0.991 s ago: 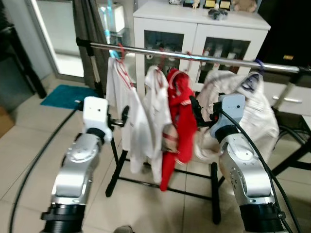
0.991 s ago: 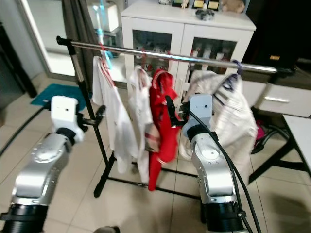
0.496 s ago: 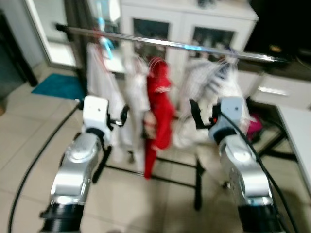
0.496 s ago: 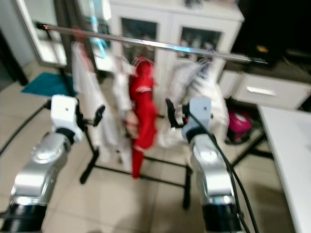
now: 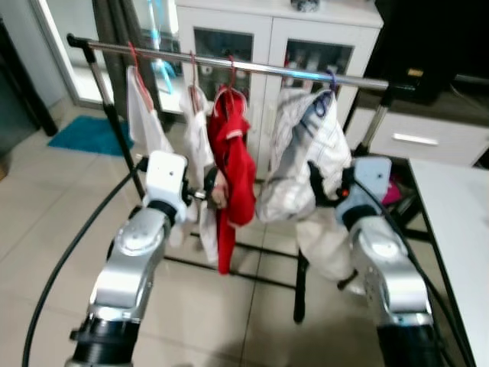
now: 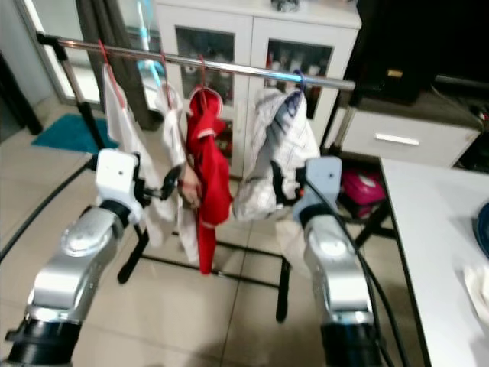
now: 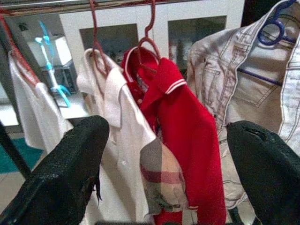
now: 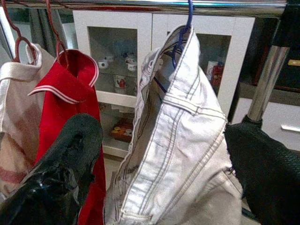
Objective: Hang hanger
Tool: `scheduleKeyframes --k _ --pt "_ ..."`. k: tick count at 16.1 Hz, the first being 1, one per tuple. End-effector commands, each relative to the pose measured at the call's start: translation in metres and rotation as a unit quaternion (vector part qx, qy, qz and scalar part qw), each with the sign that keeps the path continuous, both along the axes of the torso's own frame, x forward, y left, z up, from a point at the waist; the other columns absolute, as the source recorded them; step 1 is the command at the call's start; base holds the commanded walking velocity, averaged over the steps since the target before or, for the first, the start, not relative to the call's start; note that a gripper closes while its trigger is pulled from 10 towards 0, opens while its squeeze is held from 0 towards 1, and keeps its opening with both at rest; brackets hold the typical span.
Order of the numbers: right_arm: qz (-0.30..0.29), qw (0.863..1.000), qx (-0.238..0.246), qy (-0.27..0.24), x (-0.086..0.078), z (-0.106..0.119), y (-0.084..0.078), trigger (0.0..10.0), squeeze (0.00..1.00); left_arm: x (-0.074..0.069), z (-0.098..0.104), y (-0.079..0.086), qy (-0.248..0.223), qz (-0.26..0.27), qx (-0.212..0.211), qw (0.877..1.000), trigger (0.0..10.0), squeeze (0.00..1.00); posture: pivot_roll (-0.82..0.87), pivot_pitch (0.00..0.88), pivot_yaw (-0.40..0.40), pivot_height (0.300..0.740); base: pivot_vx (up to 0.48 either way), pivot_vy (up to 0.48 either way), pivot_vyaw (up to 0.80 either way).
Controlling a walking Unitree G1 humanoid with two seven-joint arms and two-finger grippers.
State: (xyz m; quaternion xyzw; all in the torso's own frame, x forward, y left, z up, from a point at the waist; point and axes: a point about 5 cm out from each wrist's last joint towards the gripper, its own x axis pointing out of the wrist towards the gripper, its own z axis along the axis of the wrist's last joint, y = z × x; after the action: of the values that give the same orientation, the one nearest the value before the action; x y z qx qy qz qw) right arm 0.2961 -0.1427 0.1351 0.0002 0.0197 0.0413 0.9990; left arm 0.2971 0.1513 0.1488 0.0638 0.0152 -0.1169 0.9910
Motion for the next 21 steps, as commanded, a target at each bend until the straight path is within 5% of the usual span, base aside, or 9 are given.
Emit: scheduleKeyframes --k 1,12,21 --pt "-0.002 1.0 -0.012 -0.006 0.001 0.003 -0.003 10.0 0.0 -0.001 0.0 -0.003 -0.001 -0.009 -0.005 1.0 10.0 1.0 -0.04 0.0 -0.024 0.74 0.247 0.0 0.0" --pt "0.001 1.0 -0.005 -0.001 0.001 0.003 -0.001 10.0 0.0 -0.003 -0.001 -0.004 0.0 -0.015 -0.008 1.0 10.0 1.0 -0.05 0.0 -0.029 0.74 0.281 0.0 -0.15" --pt "0.045 0.997 0.008 -0.058 0.001 0.022 0.007 10.0 0.0 -0.005 -0.001 -0.006 -0.002 -0.023 -0.008 1.0 10.0 1.0 -0.04 0.0 -0.038 0.74 0.292 0.0 0.0"
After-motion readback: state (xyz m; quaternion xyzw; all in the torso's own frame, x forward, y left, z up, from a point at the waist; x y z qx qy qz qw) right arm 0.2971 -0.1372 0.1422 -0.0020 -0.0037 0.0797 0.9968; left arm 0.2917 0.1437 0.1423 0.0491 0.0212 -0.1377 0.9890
